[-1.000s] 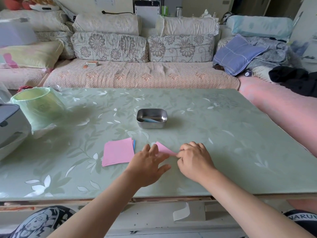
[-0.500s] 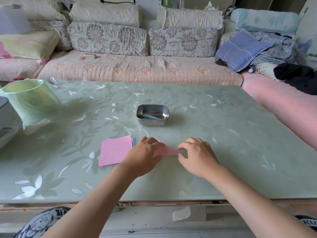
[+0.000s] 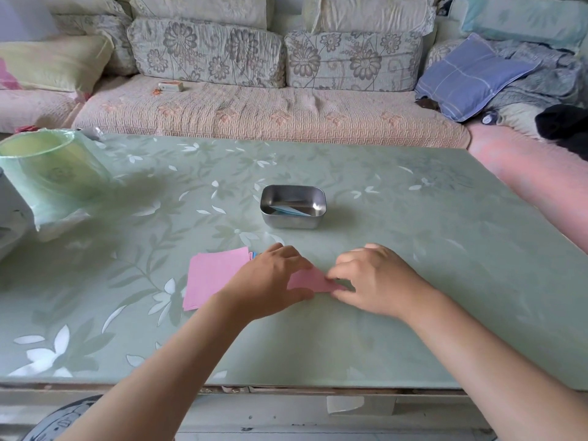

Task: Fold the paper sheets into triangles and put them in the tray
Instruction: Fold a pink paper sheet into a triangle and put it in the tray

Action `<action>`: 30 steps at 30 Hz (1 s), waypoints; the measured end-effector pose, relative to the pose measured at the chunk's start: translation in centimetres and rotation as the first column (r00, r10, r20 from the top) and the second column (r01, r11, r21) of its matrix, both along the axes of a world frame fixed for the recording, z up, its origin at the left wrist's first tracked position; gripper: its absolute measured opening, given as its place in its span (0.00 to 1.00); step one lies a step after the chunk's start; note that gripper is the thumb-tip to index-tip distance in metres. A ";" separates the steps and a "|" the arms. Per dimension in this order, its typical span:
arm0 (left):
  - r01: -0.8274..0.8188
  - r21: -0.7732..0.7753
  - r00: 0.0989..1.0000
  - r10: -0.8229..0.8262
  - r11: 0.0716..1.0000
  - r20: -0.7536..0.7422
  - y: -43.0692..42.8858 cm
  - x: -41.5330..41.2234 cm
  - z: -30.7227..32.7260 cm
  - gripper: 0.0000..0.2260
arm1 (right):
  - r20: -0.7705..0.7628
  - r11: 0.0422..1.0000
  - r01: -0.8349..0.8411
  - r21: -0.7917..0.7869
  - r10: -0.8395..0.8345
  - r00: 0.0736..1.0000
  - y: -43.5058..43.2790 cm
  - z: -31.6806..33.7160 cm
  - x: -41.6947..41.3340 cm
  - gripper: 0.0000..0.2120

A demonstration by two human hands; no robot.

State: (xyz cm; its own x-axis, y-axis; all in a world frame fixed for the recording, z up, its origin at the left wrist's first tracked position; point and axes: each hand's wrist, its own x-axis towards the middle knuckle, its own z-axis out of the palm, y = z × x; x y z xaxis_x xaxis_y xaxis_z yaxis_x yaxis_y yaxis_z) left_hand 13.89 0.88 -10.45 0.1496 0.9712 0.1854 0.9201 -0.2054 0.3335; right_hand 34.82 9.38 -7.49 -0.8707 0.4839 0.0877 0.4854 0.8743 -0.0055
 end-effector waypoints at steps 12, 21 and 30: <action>-0.039 0.047 0.999 0.039 0.998 -0.016 0.2 0.3 0.6 0.19 | -0.232 0.986 0.012 0.164 0.027 0.972 -0.2 -1.4 -0.6 0.06; -0.181 0.185 0.978 0.155 0.966 0.142 0.1 0.6 2.0 0.04 | -0.494 0.930 0.104 -0.352 -0.278 0.824 0.3 -0.2 -1.0 0.04; -0.250 0.101 0.932 0.211 0.963 0.296 0.1 0.1 3.2 0.04 | -0.562 0.898 0.036 -0.439 -0.305 0.769 0.2 0.7 -1.8 0.05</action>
